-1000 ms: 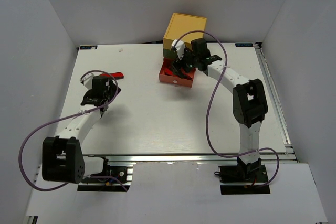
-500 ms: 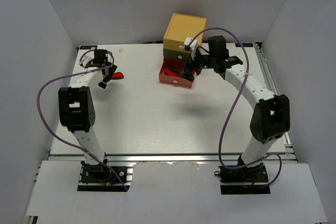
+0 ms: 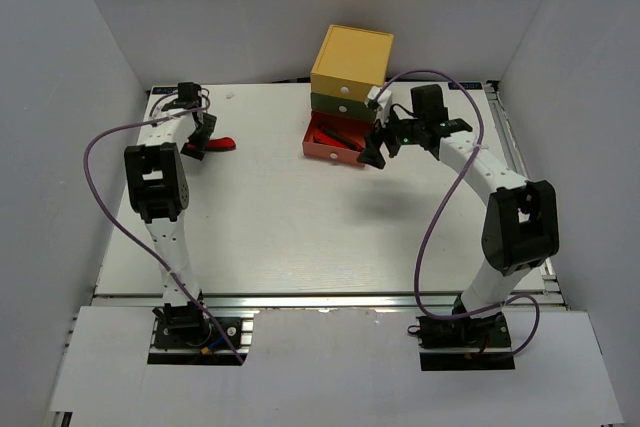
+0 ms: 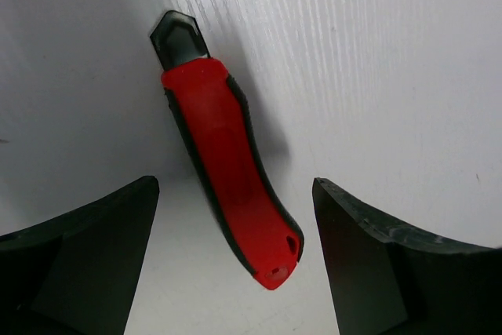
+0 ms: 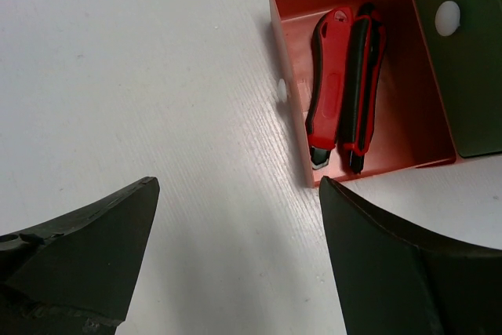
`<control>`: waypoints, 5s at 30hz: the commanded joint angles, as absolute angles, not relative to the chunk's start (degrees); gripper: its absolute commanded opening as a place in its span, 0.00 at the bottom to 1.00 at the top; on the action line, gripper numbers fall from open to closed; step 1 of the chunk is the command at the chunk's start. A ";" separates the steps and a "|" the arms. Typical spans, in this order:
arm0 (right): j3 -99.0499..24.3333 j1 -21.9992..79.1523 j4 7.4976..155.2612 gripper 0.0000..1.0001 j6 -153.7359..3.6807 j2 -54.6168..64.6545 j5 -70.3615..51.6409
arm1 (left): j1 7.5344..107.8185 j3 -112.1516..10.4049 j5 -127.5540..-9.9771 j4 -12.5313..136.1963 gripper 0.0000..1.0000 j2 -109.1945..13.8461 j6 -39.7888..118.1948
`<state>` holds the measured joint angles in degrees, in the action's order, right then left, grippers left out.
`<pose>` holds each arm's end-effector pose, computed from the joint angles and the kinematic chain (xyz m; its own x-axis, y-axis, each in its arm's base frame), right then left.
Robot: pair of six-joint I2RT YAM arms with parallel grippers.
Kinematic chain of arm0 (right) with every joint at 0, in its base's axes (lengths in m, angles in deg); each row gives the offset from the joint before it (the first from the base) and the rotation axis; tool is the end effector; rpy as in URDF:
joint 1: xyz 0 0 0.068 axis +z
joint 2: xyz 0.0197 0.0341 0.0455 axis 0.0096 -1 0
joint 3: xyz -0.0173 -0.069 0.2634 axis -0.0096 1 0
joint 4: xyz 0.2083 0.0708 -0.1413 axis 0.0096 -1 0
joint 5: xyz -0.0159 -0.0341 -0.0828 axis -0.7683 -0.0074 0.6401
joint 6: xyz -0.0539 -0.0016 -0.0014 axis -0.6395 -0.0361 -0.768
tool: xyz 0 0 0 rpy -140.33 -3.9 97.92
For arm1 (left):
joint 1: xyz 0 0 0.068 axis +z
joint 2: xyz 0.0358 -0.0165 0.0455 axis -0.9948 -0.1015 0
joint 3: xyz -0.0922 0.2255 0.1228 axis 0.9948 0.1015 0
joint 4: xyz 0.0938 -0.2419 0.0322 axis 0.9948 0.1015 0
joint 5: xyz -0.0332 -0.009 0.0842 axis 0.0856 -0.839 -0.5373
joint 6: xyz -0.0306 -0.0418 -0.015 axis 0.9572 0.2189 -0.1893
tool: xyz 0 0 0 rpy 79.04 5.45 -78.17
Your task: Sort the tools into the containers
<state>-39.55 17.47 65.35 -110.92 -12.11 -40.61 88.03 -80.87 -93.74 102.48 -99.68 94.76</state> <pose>0.3635 0.1417 0.2845 -0.1516 -0.4470 -0.8816 -0.9053 0.4208 -0.0578 0.4736 0.0421 0.1761 -0.1718 -0.8961 -0.4093 -0.8991 0.3124 -0.3067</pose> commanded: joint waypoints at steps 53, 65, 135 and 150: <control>-38.81 9.30 60.62 0.89 -112.96 -1.71 -46.46 | 60.37 -56.74 -59.09 51.53 0.09 -81.75 84.40; -34.85 8.33 60.97 0.89 -113.13 1.46 -45.58 | 58.60 -64.48 -67.79 48.04 0.27 -90.74 96.43; -58.75 32.32 73.53 0.83 -122.10 -41.34 3.19 | 84.09 -25.02 -83.71 73.16 0.98 -40.65 77.90; -55.77 31.18 89.18 0.89 -123.41 -44.24 19.37 | 84.00 -22.91 -84.41 72.55 0.98 -37.31 78.51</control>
